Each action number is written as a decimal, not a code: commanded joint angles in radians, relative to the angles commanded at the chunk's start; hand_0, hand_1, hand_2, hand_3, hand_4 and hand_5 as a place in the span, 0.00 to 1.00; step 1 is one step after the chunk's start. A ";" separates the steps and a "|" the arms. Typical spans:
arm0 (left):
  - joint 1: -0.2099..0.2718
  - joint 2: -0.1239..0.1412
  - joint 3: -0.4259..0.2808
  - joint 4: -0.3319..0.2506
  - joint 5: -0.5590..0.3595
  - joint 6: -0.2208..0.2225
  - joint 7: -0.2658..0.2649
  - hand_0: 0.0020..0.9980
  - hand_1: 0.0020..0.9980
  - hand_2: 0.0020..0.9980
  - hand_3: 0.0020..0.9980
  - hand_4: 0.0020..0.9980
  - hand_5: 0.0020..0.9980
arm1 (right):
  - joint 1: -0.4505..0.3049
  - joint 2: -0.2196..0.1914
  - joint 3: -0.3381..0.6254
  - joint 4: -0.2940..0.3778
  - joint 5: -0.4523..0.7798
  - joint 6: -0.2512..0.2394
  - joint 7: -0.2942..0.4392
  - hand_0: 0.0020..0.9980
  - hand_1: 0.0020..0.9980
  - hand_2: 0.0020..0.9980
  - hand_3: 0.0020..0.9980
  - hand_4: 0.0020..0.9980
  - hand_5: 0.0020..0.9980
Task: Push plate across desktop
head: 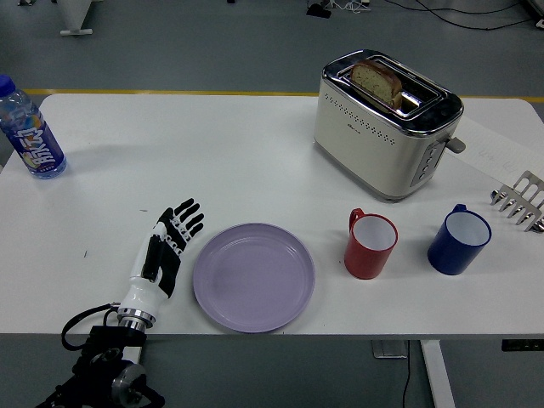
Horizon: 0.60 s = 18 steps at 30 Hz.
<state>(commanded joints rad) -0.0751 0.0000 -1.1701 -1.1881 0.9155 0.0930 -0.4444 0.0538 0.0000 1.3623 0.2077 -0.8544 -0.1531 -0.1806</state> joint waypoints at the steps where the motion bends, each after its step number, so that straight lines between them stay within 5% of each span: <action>1: 0.001 0.000 -0.033 -0.008 0.019 0.003 0.004 0.83 0.85 0.87 0.81 0.52 1.00 | -0.001 0.000 0.000 0.000 0.000 -0.001 -0.001 0.70 0.66 0.76 0.75 0.49 0.48; 7: -0.001 0.036 -0.194 -0.029 0.055 0.001 0.033 0.82 0.85 0.87 0.80 0.52 1.00 | -0.002 0.000 0.000 0.002 0.000 -0.004 -0.003 0.70 0.66 0.76 0.75 0.49 0.48; 8: -0.003 0.064 -0.236 -0.030 0.053 -0.009 0.055 0.82 0.85 0.87 0.80 0.52 1.00 | -0.002 0.000 0.000 0.002 0.000 -0.003 -0.003 0.70 0.66 0.76 0.75 0.49 0.48; 18: -0.021 0.148 -0.475 -0.014 0.031 -0.050 0.174 0.80 0.82 0.83 0.78 0.52 1.00 | -0.003 0.000 -0.008 0.002 -0.002 -0.007 -0.006 0.70 0.66 0.76 0.75 0.49 0.48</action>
<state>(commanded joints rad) -0.0960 0.1482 -1.6446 -1.2020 0.9469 0.0431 -0.2708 0.0512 0.0000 1.3543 0.2096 -0.8565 -0.1597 -0.1866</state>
